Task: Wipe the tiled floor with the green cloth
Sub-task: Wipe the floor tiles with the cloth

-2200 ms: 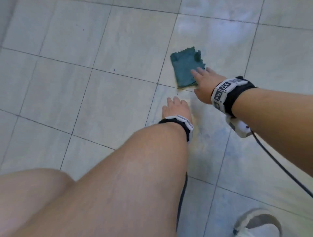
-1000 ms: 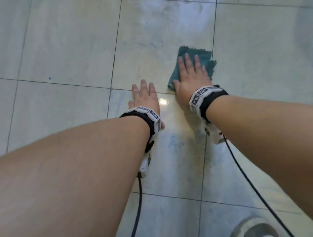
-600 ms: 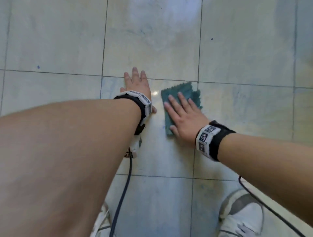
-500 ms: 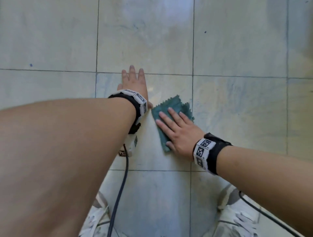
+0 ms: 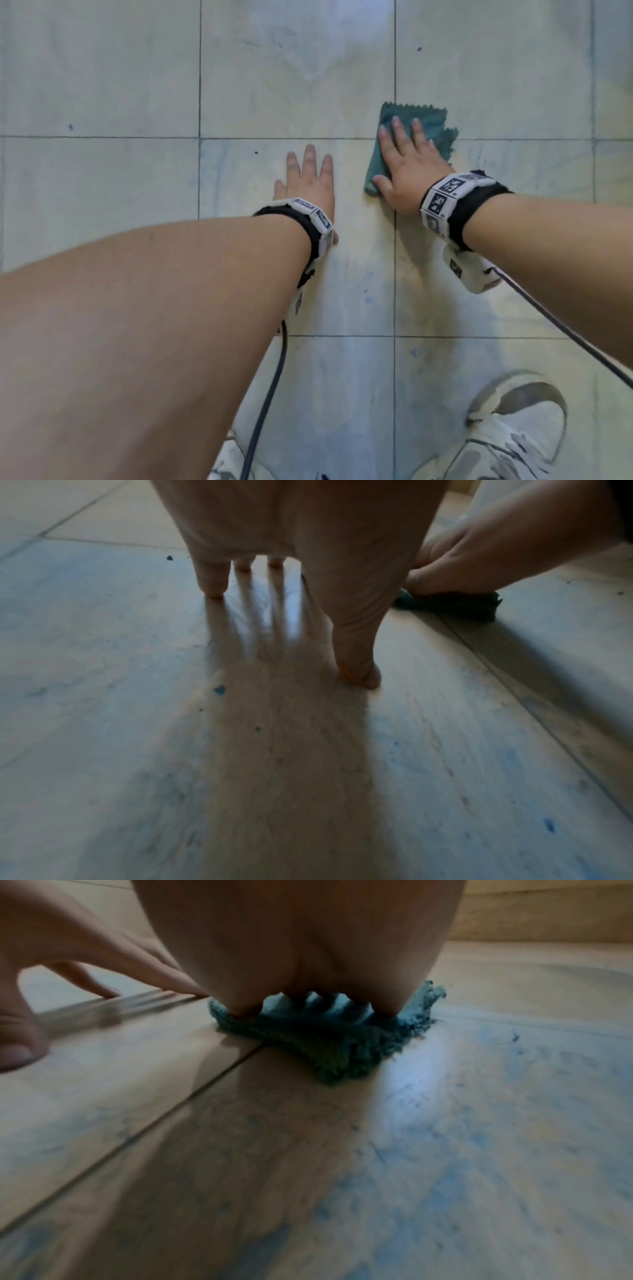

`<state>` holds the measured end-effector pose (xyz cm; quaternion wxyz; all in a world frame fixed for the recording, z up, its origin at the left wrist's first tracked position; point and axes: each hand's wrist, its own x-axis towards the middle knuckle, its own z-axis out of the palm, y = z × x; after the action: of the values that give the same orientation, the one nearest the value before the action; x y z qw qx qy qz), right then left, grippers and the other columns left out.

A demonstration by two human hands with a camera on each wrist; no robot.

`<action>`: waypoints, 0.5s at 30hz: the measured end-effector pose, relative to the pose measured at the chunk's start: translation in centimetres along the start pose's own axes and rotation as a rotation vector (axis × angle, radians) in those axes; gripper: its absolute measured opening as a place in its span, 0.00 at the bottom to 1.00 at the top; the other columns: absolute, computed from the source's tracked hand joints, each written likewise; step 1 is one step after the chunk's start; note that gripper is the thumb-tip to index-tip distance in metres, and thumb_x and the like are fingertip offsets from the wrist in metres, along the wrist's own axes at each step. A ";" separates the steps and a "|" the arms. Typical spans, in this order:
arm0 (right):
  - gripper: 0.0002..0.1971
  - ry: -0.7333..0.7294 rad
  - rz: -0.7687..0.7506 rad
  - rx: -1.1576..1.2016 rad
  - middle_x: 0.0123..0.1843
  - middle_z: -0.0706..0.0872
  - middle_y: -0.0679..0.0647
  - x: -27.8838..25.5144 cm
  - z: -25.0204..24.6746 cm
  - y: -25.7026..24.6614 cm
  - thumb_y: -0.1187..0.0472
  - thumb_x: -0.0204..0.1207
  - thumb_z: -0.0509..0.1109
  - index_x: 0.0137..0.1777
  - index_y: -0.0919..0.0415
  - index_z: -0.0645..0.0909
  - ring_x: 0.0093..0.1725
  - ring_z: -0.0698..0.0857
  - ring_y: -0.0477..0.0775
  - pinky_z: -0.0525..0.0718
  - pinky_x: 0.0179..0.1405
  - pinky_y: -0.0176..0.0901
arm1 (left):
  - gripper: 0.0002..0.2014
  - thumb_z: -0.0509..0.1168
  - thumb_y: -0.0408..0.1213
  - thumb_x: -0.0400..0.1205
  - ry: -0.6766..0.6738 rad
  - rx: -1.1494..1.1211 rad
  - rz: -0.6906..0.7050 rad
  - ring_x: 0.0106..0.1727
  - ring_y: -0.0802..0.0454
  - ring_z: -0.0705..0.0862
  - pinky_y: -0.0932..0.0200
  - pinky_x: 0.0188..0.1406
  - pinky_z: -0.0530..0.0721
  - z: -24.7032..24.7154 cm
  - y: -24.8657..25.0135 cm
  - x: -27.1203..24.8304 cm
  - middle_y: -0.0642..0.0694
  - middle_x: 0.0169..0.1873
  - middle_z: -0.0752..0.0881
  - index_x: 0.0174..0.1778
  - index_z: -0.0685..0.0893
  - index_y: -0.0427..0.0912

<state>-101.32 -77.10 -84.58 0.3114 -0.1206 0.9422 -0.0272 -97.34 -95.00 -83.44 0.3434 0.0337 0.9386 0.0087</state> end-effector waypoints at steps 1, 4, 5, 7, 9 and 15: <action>0.41 -0.016 -0.036 -0.021 0.88 0.31 0.54 -0.4 0.1 -0.1 0.43 0.86 0.56 0.88 0.53 0.33 0.87 0.32 0.62 0.42 0.86 0.60 | 0.66 0.83 0.47 0.68 0.000 -0.016 -0.008 0.86 0.34 0.37 0.35 0.81 0.58 0.0 0.1 0.0 0.41 0.86 0.34 0.87 0.37 0.45; 0.42 -0.057 -0.159 -0.095 0.88 0.30 0.53 -1.6 1.3 -0.8 0.42 0.86 0.56 0.88 0.52 0.32 0.86 0.31 0.60 0.43 0.87 0.59 | 0.67 0.84 0.48 0.67 -0.019 -0.056 -0.001 0.86 0.35 0.36 0.34 0.81 0.56 0.0 0.1 0.3 0.42 0.85 0.33 0.87 0.37 0.46; 0.43 -0.048 -0.176 -0.085 0.88 0.31 0.53 -1.9 1.5 -1.0 0.42 0.86 0.57 0.88 0.53 0.33 0.87 0.32 0.59 0.43 0.87 0.59 | 0.68 0.84 0.49 0.66 -0.027 -0.060 0.005 0.86 0.35 0.35 0.34 0.81 0.55 0.0 0.1 0.3 0.42 0.85 0.33 0.87 0.37 0.46; 0.45 0.004 -0.160 -0.008 0.89 0.35 0.51 -2.2 1.2 -1.0 0.42 0.84 0.62 0.88 0.54 0.36 0.88 0.36 0.56 0.47 0.87 0.56 | 0.68 0.84 0.50 0.65 -0.035 -0.071 0.009 0.85 0.35 0.34 0.34 0.81 0.54 0.0 -0.1 0.3 0.42 0.85 0.33 0.87 0.37 0.46; 0.48 0.060 -0.091 0.044 0.90 0.40 0.50 -2.4 0.3 -0.4 0.41 0.81 0.68 0.89 0.54 0.41 0.88 0.41 0.52 0.51 0.86 0.50 | 0.68 0.84 0.50 0.66 -0.036 -0.079 0.010 0.85 0.35 0.34 0.34 0.82 0.54 -0.1 -0.2 0.3 0.42 0.85 0.33 0.87 0.37 0.46; 0.50 -0.036 -0.068 -0.041 0.90 0.43 0.54 -2.4 -0.5 -0.1 0.42 0.79 0.72 0.89 0.57 0.43 0.89 0.45 0.55 0.54 0.86 0.51 | 0.68 0.84 0.49 0.66 -0.046 -0.078 0.009 0.85 0.35 0.34 0.33 0.82 0.53 -0.1 0.0 0.3 0.42 0.85 0.32 0.87 0.37 0.46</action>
<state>-99.73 -76.65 -82.75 0.3245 -0.1591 0.9322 -0.0164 -97.65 -94.99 -83.56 0.3660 0.0244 0.9291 0.0461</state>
